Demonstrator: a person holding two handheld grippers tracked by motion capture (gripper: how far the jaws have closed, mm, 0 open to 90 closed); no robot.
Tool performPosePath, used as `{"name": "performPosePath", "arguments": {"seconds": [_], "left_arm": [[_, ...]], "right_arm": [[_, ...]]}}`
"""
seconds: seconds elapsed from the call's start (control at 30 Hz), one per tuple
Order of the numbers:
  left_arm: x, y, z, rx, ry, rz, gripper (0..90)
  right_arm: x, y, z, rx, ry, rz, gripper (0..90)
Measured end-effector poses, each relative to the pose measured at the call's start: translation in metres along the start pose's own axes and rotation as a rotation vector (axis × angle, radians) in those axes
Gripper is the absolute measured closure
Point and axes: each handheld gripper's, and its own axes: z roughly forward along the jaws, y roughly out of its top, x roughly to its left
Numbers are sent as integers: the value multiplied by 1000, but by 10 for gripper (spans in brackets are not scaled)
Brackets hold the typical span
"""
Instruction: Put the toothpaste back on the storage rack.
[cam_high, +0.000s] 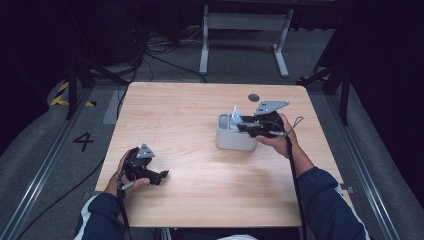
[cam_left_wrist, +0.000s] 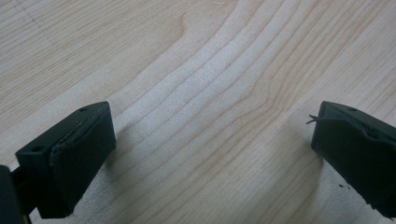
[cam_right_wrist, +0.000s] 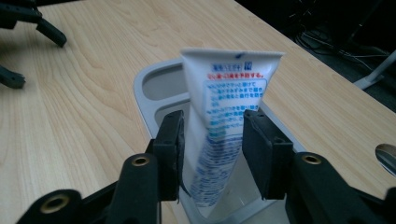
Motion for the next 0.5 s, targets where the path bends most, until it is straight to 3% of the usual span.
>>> {"name": "performPosePath", "arguments": {"seconds": [0.5], "left_arm": [[0, 0, 0, -2, -1, 0, 1]], "right_arm": [[8, 1, -9, 28, -17, -27, 493]]}}
